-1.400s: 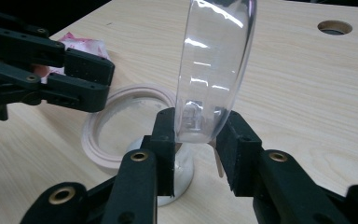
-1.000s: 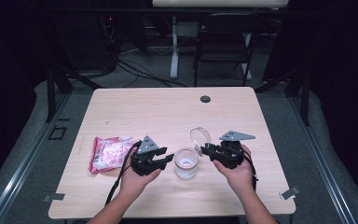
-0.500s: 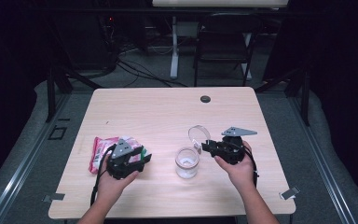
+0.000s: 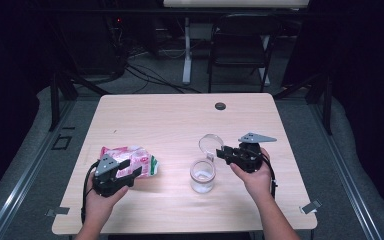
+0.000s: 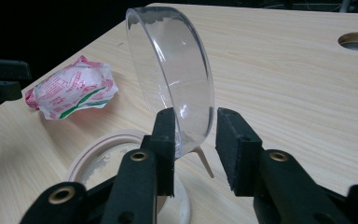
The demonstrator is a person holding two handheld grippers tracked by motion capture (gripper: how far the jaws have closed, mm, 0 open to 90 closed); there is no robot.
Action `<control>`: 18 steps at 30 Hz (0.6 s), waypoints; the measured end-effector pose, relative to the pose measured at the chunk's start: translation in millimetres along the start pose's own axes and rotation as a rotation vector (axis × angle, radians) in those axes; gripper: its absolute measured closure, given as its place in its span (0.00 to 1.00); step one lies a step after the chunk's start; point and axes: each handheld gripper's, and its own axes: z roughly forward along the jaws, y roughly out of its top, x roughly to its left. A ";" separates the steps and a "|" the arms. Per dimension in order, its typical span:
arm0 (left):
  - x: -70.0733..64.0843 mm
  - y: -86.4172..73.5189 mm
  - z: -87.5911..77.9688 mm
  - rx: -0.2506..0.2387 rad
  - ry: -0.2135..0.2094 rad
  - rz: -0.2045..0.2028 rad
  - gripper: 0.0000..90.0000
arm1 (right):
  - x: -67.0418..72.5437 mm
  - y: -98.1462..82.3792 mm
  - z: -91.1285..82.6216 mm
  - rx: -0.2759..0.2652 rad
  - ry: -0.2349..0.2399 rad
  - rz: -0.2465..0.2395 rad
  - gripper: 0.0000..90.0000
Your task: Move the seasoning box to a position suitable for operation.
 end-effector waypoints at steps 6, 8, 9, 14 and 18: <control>-3.7 -4.7 2.0 0.035 -0.008 0.016 0.47 | 1.1 -3.9 -5.0 -0.001 -0.006 -0.020 0.66; -7.6 -4.7 4.4 0.046 -0.020 0.038 0.44 | 2.3 -6.4 -6.0 -0.004 -0.011 -0.036 0.61; -9.3 -4.7 5.5 0.052 -0.023 0.053 0.42 | 3.2 -6.9 -6.5 0.002 -0.020 -0.047 0.59; -17.9 -4.4 11.9 0.081 -0.027 0.093 0.40 | 6.1 -9.0 -7.8 -0.002 -0.024 -0.069 0.56; -25.5 -5.5 19.3 0.108 -0.020 0.128 0.40 | 6.4 -11.0 -8.6 -0.015 -0.029 -0.063 0.54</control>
